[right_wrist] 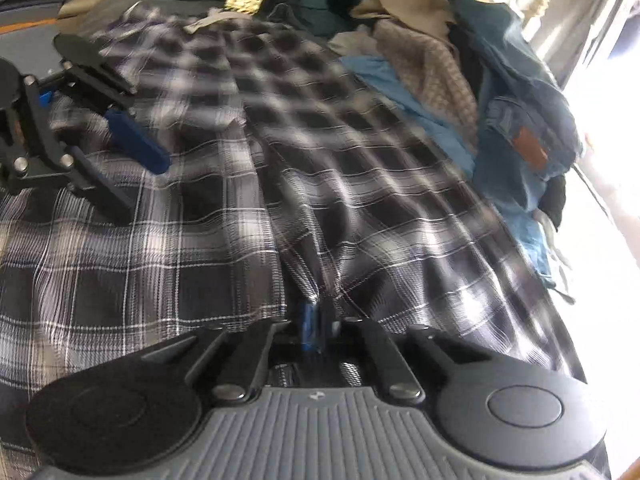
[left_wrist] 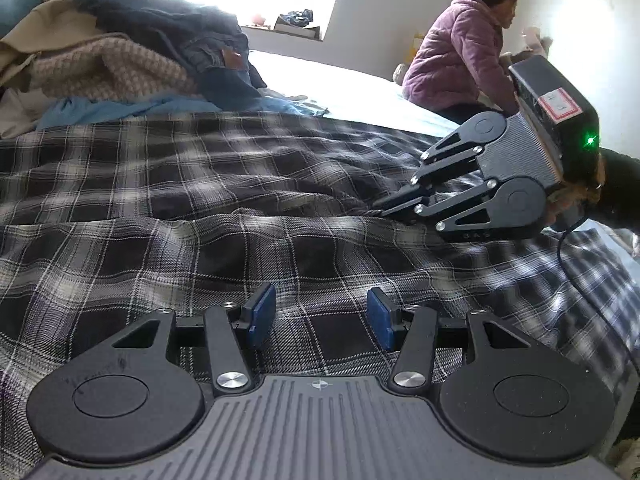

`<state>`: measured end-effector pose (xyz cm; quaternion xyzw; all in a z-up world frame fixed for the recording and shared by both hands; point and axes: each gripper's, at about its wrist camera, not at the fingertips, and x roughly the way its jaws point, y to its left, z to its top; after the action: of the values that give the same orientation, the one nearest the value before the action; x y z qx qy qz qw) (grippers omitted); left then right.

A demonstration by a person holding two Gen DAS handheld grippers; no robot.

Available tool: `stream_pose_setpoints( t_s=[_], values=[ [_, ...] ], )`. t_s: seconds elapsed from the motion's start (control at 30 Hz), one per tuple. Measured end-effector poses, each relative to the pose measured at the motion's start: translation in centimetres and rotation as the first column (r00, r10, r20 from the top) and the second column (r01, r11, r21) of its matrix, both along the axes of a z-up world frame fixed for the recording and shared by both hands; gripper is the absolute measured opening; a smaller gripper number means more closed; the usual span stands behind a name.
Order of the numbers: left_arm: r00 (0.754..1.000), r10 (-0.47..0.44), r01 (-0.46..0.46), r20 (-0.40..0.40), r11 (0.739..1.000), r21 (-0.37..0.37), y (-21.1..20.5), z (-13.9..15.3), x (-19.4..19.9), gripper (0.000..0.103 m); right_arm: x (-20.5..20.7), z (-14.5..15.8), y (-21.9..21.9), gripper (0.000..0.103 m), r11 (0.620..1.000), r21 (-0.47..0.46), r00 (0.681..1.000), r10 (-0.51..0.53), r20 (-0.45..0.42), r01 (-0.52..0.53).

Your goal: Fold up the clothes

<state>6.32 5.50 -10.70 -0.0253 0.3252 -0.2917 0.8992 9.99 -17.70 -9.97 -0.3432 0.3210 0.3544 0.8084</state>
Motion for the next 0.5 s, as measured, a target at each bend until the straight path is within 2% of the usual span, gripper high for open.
stream_pose_setpoints(
  t_s=[0.03,0.07,0.17,0.23,0.3,0.37,0.43,0.5],
  values=[
    [1.0,0.004,-0.004,-0.002,1.0,-0.002,0.2,0.0,-0.1,0.05,-0.1,0.7,-0.3,0.036,1.0,0.013,1.0,-0.027,0.005,0.026],
    [1.0,0.016,-0.016,-0.001,1.0,-0.002,0.5,0.3,-0.5,0.05,-0.4,1.5,-0.9,0.044,0.998,0.039,0.999,-0.049,0.023,0.048],
    [0.997,0.075,-0.075,0.005,0.997,-0.016,2.6,1.4,-2.5,0.05,-2.2,5.2,-4.2,0.046,0.976,0.161,0.986,-0.156,0.059,0.145],
    [0.991,0.132,-0.132,0.001,0.991,-0.016,4.3,2.0,-4.2,0.05,-4.0,7.9,-7.4,0.047,0.941,0.242,0.964,-0.258,0.059,0.237],
    [0.979,0.203,-0.203,-0.014,0.979,-0.003,6.3,2.4,-5.9,0.05,-6.6,10.5,-11.0,0.047,0.885,0.33,0.931,-0.363,0.043,0.33],
    [0.959,0.283,-0.282,-0.035,0.959,0.014,8.2,2.5,-7.6,0.05,-9.6,12.2,-14.8,0.047,0.809,0.417,0.89,-0.455,0.0,0.414],
    [0.931,0.359,-0.358,-0.064,0.933,0.023,10.2,2.1,-9.0,0.05,-12.9,12.4,-17.7,0.047,0.732,0.475,0.846,-0.53,-0.05,0.487],
    [0.894,0.435,-0.435,-0.107,0.9,0.03,11.9,1.1,-10.2,0.05,-15.4,10.6,-19.4,0.047,0.672,0.499,0.812,-0.57,-0.125,0.548]
  ],
)
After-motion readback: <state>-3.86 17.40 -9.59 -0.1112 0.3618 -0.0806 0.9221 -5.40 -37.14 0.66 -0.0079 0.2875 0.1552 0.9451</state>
